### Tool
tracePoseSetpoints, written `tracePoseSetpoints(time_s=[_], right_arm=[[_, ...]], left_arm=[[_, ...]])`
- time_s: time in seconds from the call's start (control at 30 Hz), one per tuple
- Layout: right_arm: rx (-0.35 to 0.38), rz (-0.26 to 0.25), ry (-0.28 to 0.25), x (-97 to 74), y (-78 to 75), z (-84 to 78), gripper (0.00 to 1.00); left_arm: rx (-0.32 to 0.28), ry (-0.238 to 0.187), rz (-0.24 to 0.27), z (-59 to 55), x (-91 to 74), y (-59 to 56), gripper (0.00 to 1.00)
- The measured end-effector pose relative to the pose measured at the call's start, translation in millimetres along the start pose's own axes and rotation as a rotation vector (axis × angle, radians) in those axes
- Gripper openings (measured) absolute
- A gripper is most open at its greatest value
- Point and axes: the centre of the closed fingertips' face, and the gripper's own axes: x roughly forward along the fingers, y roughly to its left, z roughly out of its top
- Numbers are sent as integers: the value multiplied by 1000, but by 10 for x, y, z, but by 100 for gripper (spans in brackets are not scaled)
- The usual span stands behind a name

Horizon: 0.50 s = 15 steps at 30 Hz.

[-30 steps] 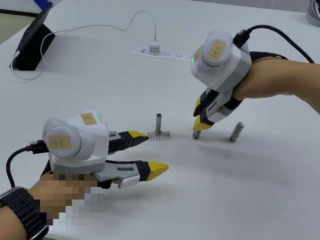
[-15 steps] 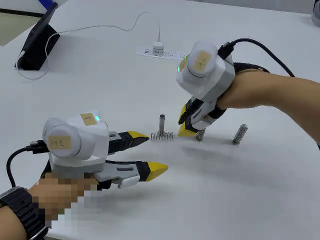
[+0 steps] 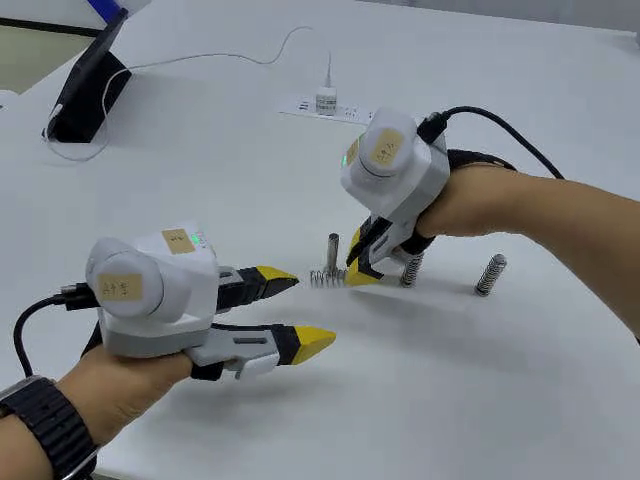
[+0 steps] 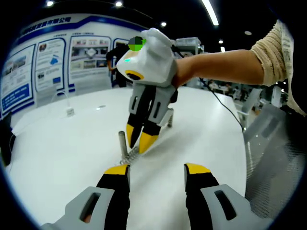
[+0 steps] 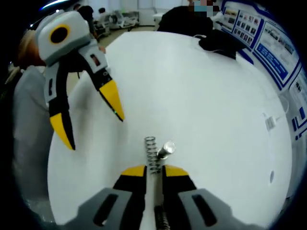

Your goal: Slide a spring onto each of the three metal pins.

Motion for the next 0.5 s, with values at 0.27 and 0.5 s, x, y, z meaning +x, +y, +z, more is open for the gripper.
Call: tracePoseSetpoints(time_s=[0.27,0.5], right_arm=[[11,21,10,51,50,-35,13],[33,33,14,59,65,-32,12]], left_arm=[[-4,3,10,-12,-31,40,45],[-5,2,20,-5,-55,65,45]])
